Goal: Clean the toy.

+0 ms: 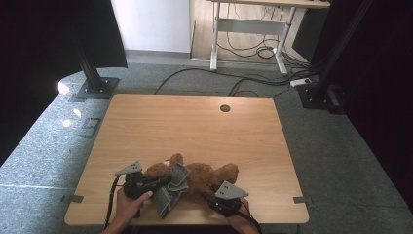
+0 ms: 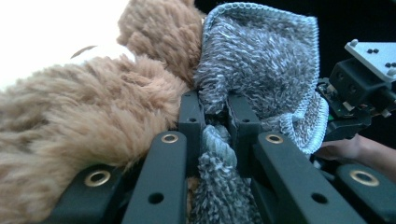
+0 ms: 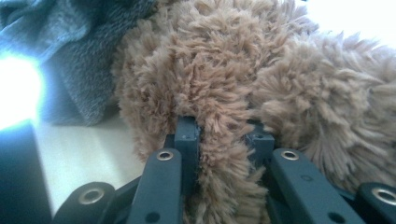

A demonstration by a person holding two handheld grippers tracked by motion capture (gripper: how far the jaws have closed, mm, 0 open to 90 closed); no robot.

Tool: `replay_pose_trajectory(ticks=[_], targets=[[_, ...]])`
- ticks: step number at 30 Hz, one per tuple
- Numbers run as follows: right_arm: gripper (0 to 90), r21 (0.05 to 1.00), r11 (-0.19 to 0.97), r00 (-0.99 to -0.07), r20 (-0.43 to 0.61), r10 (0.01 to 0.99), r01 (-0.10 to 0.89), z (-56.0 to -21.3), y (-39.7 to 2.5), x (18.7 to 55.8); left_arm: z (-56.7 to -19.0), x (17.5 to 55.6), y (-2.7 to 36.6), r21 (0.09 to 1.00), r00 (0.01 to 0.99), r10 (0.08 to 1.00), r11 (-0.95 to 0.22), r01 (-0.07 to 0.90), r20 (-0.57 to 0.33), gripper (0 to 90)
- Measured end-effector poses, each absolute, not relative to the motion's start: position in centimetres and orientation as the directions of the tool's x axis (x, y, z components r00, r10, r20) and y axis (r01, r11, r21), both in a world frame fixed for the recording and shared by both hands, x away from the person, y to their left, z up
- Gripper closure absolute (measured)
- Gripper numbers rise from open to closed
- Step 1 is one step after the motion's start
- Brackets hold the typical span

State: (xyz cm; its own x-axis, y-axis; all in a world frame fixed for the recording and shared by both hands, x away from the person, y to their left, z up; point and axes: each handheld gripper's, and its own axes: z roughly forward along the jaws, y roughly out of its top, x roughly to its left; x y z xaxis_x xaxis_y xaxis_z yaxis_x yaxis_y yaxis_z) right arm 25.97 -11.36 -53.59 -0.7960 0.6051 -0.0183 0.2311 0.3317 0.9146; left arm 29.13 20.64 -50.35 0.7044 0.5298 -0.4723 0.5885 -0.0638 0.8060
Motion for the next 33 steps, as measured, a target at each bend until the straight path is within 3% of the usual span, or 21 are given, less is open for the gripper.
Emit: replay_pose_trajectory(ticks=[16, 29, 33], targets=[[74.0, 0.921, 0.331, -0.737, -0.078, 0.672, 0.205, -53.9, -11.3, 30.4, -51.3, 31.3, 17.6, 0.888, 0.727, 0.617, -0.098, 0.449, -0.3, 79.7], [73.8, 0.925, 0.294, -0.669, -0.061, 0.741, 0.24, -53.5, -11.5, 35.2, -50.4, 37.1, 16.6, 0.872, 0.692, 0.654, -0.1, 0.479, -0.305, 79.4], [74.1, 0.927, 0.293, -0.67, -0.063, 0.739, 0.236, -53.4, -11.4, 34.9, -49.0, 37.3, 16.1, 0.862, 0.696, 0.638, -0.097, 0.497, -0.329, 79.2]])
